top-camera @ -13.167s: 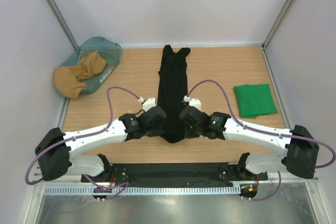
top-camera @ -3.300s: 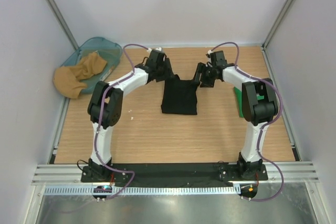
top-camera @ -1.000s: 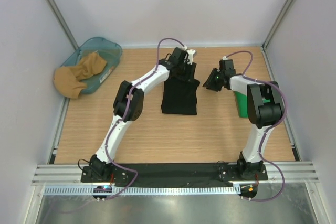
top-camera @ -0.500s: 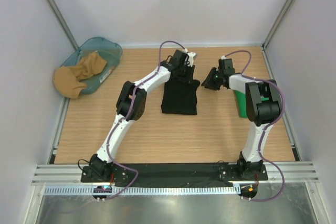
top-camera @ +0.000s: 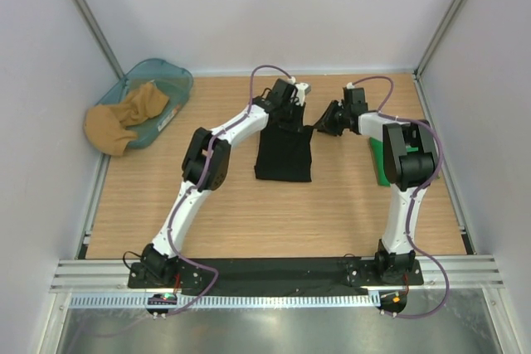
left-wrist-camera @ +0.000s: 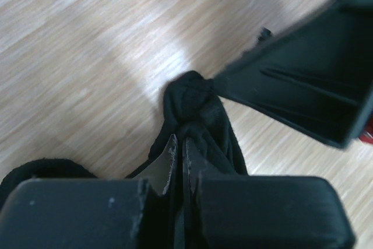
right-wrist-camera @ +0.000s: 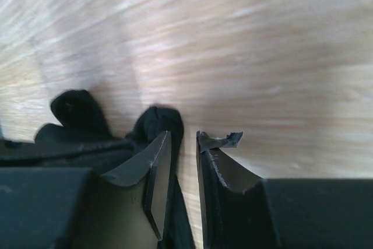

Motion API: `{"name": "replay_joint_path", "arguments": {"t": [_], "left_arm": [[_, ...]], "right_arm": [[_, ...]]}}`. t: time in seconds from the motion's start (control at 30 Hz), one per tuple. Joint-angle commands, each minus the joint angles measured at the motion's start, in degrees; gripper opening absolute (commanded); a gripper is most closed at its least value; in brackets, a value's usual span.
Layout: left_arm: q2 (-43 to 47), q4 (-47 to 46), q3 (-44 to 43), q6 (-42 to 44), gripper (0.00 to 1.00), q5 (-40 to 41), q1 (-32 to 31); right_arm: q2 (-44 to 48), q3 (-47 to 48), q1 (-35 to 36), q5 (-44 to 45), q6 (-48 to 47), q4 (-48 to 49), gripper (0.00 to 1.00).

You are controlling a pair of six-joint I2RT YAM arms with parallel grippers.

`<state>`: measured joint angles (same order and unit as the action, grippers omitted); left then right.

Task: Fold and stack the tank tops

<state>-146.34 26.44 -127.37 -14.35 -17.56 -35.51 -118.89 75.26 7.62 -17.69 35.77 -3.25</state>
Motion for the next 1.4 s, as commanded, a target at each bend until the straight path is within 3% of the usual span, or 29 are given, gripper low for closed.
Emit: {"name": "replay_joint_path", "arguments": {"t": [0.0, 0.33, 0.7, 0.93, 1.37], "left_arm": [[7.03, -2.44, 1.68, 0.46, 0.0, -2.48, 0.09], [10.73, -3.76, 2.57, -0.59, 0.0, -3.62, 0.09], [8.36, -3.41, 0.64, -1.82, 0.0, -4.94, 0.09], [6.34, -3.14, 0.46, -2.0, 0.0, -4.5, 0.0], [0.1, -7.01, -0.59, -5.16, 0.02, -3.36, -0.26]], "right_arm": [[-2.83, 1.73, -0.15, -0.94, 0.88, 0.17, 0.31], [-3.98, 1.99, 0.38, -3.05, 1.67, 1.22, 0.31], [-7.75, 3.13, 2.05, -12.62, 7.56, 7.81, 0.26], [-6.0, 2.34, -0.05, -11.49, 8.35, 7.99, 0.26], [1.55, -5.03, -6.21, -4.55, 10.99, 11.33, 0.43]]}}
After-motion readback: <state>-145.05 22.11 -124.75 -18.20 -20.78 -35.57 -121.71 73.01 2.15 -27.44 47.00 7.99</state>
